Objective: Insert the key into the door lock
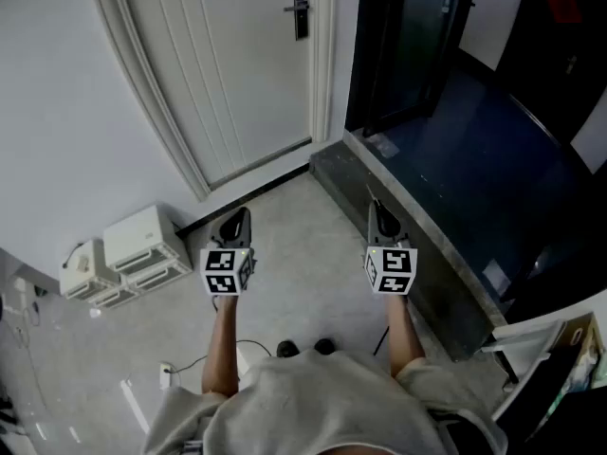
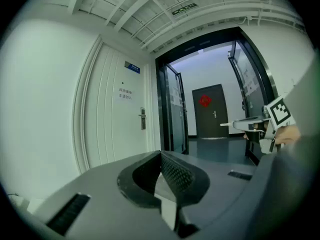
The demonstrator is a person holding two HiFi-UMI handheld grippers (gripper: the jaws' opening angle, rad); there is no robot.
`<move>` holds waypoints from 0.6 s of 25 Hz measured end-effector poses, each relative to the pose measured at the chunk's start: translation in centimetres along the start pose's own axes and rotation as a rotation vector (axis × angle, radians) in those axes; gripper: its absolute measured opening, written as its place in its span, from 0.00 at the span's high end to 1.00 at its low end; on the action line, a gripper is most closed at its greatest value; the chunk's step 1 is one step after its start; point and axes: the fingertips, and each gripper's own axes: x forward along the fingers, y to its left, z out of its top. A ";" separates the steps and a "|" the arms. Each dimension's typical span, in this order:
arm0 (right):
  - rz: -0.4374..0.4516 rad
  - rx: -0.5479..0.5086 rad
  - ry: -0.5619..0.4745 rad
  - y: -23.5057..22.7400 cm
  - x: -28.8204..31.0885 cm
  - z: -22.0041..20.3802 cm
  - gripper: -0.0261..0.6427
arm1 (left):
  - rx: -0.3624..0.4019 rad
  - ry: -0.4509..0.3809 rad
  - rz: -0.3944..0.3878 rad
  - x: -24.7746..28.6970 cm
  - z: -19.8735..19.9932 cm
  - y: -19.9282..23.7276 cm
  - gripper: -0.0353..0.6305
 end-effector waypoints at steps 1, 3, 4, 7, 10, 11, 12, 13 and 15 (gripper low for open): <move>0.001 -0.003 0.002 -0.1 0.1 -0.1 0.92 | 0.001 0.000 0.001 0.1 0.0 -0.1 0.92; 0.005 -0.007 0.003 -0.2 0.3 -0.3 0.92 | 0.000 -0.001 0.003 0.2 0.1 -0.3 0.92; 0.008 -0.007 0.002 -0.2 0.4 -0.3 0.92 | 0.000 -0.001 0.003 0.3 0.1 -0.4 0.92; 0.022 0.005 -0.003 -0.2 0.6 -0.4 0.92 | 0.004 -0.001 0.003 0.6 0.0 -0.7 0.92; 0.040 0.012 -0.005 -0.4 0.9 -0.5 0.92 | 0.004 0.004 0.010 0.9 -0.1 -1.0 0.92; 0.045 0.010 -0.006 -0.5 1.1 -0.5 0.92 | 0.002 0.004 0.013 1.1 -0.1 -1.1 0.92; 0.049 0.008 -0.007 -0.7 1.3 -0.5 0.92 | 0.001 0.004 0.015 1.4 -0.1 -1.3 0.92; 0.052 0.008 -0.007 -1.0 1.4 -0.5 0.92 | 0.000 0.003 0.017 1.6 0.0 -1.5 0.92; 0.057 0.010 -0.003 -1.5 1.7 -0.8 0.92 | -0.001 0.001 0.020 2.2 0.0 -2.0 0.92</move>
